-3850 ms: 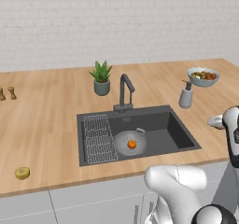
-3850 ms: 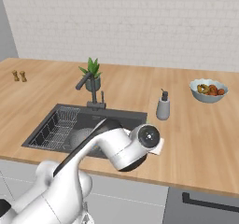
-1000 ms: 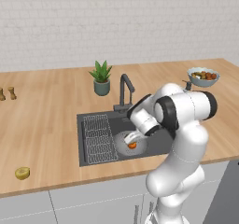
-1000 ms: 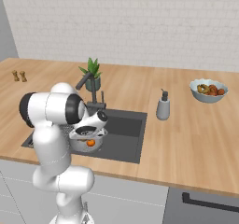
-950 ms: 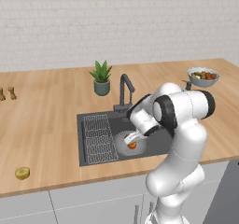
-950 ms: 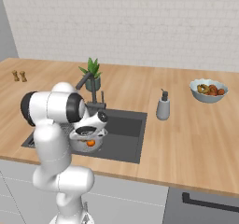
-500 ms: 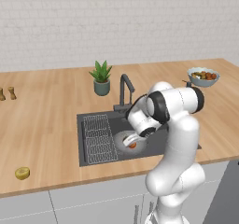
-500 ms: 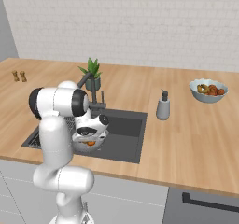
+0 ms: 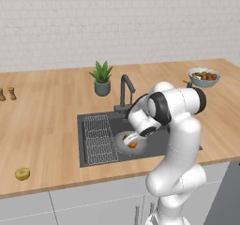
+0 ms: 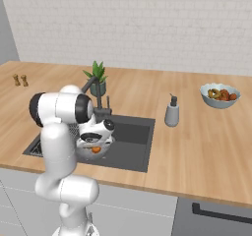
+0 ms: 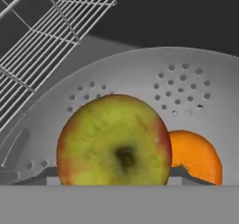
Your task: Put the colander in the sink, put the kiwi, tangerine, apple in the colander, and turn on the sink faucet and pour water over the colander.
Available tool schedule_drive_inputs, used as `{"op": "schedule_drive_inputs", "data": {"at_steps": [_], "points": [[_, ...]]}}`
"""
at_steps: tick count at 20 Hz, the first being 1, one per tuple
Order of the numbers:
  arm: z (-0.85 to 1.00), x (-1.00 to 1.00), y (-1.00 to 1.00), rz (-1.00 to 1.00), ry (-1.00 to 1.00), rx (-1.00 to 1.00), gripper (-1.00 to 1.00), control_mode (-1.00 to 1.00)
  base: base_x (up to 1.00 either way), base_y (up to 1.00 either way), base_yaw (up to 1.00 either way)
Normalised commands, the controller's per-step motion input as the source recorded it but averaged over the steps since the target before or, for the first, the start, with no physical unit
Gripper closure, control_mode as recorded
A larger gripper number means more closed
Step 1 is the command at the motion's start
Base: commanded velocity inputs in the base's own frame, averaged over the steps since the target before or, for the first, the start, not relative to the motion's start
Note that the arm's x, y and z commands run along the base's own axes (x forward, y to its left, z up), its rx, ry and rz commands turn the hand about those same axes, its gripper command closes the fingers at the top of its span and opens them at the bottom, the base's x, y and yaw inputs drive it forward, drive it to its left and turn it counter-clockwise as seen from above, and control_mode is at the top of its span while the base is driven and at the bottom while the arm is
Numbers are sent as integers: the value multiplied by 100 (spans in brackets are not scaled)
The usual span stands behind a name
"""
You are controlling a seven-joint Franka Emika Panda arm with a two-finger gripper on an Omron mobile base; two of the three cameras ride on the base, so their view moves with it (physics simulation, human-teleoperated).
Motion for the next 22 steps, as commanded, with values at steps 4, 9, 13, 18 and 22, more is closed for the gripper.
{"op": "schedule_drive_inputs", "data": {"at_steps": [4,9,13,18,22], "points": [[42,-28,0,-1,-23,0,-100,-100,0,0,0],[47,-32,0,0,-16,0,-100,-100,0,0,0],[52,-29,0,-3,-10,0,-100,-100,0,0,0],[99,-54,0,-11,-6,0,-100,-100,0,0,0],[100,0,-6,-3,0,-1,-100,-100,0,0,0]]}}
